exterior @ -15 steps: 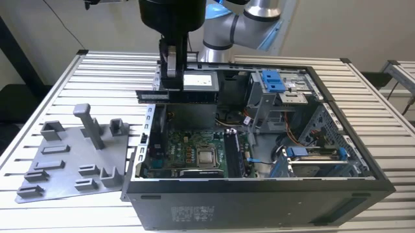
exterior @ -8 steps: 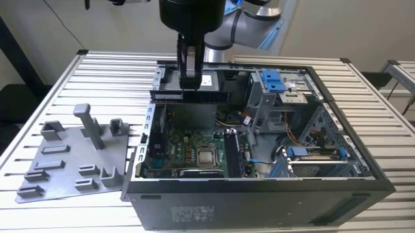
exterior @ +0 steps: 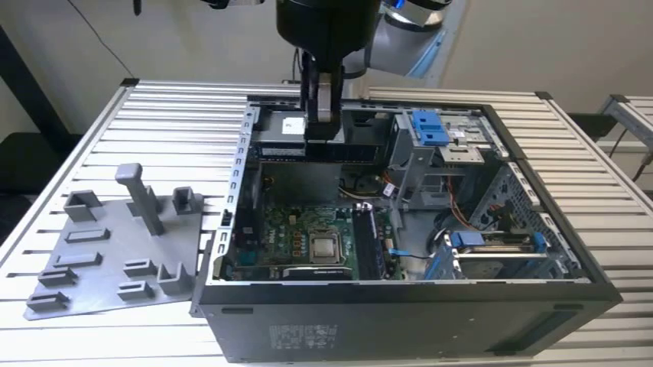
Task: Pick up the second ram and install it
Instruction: 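Pick up the second ram and move it above second insertion slot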
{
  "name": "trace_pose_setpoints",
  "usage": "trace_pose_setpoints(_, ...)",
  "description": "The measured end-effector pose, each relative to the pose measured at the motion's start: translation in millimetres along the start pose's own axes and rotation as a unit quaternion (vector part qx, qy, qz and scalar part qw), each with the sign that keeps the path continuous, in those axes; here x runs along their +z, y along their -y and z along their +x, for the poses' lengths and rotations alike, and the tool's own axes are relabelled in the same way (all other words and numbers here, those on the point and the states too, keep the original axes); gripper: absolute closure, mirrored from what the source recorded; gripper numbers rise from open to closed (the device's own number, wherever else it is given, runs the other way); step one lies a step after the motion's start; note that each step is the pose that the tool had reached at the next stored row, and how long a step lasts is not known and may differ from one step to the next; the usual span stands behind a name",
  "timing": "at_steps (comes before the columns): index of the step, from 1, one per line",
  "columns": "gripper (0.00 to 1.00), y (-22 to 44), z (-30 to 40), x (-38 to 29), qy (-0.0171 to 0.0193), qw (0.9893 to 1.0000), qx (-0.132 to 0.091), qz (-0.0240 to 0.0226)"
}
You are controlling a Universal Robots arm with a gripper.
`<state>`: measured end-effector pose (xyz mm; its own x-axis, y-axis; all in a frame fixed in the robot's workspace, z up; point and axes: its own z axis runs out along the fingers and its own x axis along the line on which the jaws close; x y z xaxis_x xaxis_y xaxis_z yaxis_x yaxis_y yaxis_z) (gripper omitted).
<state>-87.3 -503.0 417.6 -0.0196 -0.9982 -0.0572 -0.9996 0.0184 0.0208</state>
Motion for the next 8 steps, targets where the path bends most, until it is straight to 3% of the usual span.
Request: trace_pose_setpoints(8, 0.86, 17.1, -1.6, -0.2, 0.0002, 1.0, 0.009, 0.0005)
